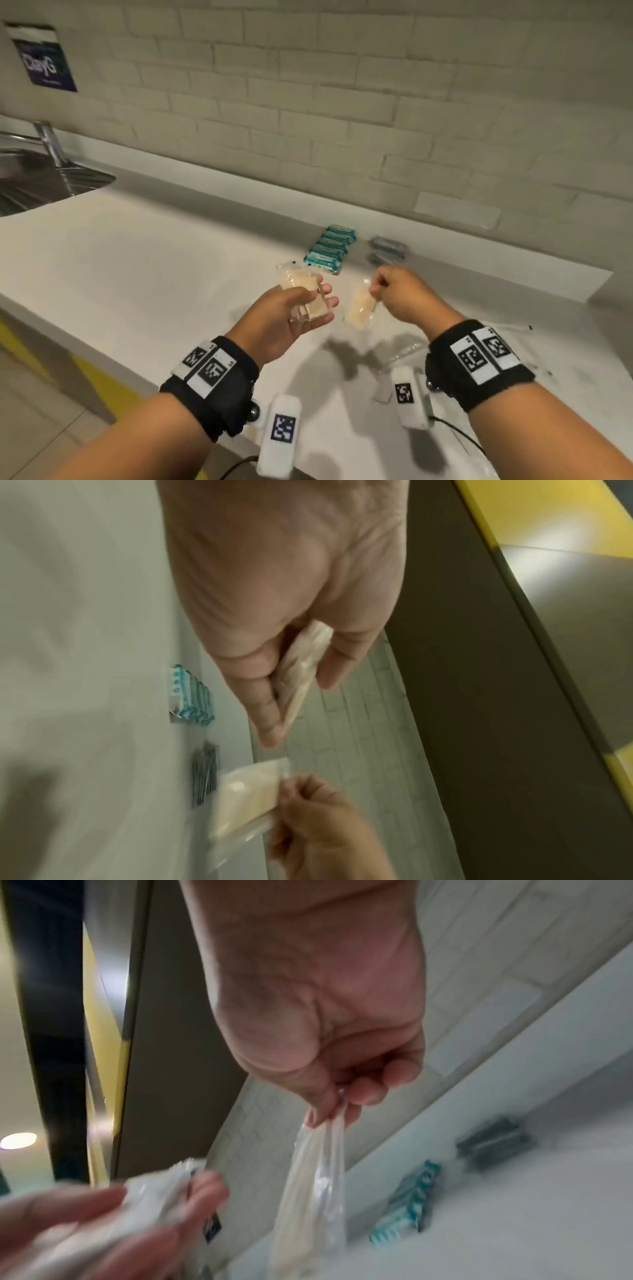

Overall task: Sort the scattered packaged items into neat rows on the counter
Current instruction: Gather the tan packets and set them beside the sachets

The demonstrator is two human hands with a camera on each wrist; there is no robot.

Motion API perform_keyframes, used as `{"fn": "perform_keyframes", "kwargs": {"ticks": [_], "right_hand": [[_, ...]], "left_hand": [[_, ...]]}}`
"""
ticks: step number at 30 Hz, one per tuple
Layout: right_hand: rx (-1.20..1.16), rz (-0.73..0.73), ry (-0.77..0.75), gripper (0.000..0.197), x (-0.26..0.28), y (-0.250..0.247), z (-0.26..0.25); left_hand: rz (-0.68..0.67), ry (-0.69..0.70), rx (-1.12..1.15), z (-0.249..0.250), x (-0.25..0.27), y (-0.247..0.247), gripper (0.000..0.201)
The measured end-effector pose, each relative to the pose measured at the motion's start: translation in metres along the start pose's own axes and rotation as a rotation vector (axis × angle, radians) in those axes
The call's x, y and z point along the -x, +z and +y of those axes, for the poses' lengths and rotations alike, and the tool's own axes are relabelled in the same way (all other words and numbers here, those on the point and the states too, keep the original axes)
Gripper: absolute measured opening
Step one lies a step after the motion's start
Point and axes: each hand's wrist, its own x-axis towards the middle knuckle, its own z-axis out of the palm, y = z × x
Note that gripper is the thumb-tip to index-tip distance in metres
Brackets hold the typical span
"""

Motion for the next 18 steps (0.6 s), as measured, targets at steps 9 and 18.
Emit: {"fn": "perform_keyframes", "kwargs": {"ticks": [9, 18], "right_hand": [[0.239, -0.253, 0.0, 0.024, -0.018, 0.093, -0.039], [-0.638, -0.021, -0.112, 0.016, -0.013, 0.054, -0.081]], "left_hand": [[0.189, 0.022, -0.041, 0.018, -0.006, -0.054, 0.018], [0.077, 0.009, -0.113, 0.031, -0.016, -0.062, 0.027]]}}
